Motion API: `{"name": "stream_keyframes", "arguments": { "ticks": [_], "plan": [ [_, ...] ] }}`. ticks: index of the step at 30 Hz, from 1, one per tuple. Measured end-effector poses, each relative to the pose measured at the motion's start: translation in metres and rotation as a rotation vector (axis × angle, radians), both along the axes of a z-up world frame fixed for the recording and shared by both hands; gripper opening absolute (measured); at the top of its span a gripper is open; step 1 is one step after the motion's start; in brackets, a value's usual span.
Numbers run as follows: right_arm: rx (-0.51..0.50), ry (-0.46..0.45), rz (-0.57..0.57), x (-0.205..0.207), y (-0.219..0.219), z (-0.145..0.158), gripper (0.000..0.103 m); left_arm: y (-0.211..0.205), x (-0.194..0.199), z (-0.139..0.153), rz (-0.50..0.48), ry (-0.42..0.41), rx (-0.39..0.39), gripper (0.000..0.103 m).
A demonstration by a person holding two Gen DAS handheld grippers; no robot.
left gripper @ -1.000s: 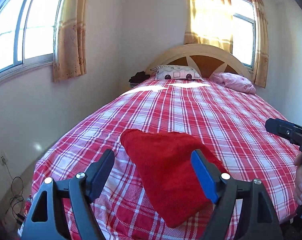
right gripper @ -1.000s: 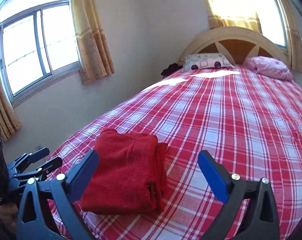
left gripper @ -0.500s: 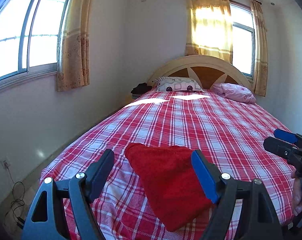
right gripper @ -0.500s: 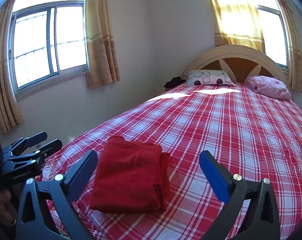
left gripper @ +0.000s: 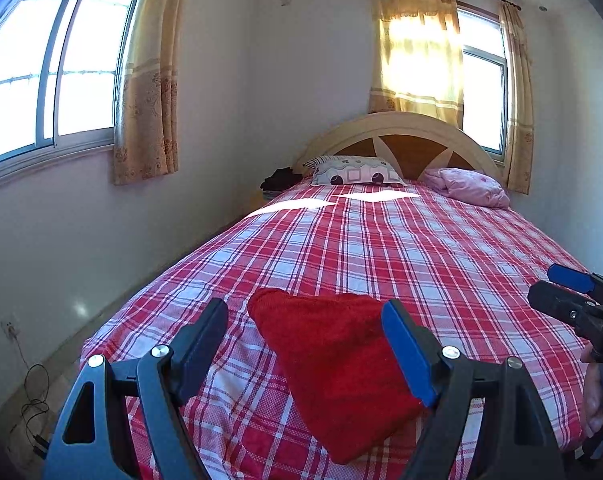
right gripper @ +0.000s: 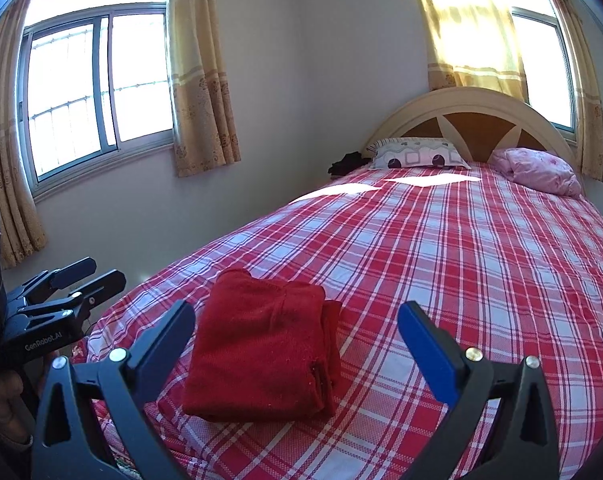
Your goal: Fold small clothes
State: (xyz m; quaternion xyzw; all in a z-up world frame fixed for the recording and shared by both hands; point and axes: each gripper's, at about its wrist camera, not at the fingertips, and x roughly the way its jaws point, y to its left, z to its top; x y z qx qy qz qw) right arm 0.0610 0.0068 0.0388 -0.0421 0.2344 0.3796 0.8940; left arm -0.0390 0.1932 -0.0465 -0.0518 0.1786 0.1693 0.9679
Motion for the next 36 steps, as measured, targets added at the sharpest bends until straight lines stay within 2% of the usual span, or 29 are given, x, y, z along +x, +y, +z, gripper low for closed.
{"name": "stream_keyframes", "arguments": {
  "ticks": [19,30,31,32,33,36],
  "plan": [
    [0.01,-0.004,-0.006,-0.0036,0.0016,-0.0004,0.103,-0.0005,0.0026,-0.0005,-0.013,0.023,-0.01,0.08],
    [0.012,-0.009,-0.005,-0.005,0.0003,0.0002,0.103,0.0018,-0.0006,0.0053,-0.002,0.006,-0.027,0.08],
    [0.012,-0.009,-0.004,-0.0052,0.0003,0.0002,0.103,0.0014,-0.0004,0.0054,-0.004,0.008,-0.026,0.083],
    [0.012,-0.009,-0.004,-0.0053,0.0003,0.0001,0.103,0.0009,-0.0003,0.0057,-0.003,0.008,-0.023,0.093],
    [0.012,-0.01,-0.005,-0.0054,0.0003,-0.0001,0.103,0.0,-0.0004,0.006,0.001,0.006,-0.016,0.097],
    [0.011,-0.01,-0.004,-0.0056,0.0008,-0.0003,0.103,-0.0017,-0.0022,0.0067,0.009,-0.003,0.011,0.098]
  ]
}}
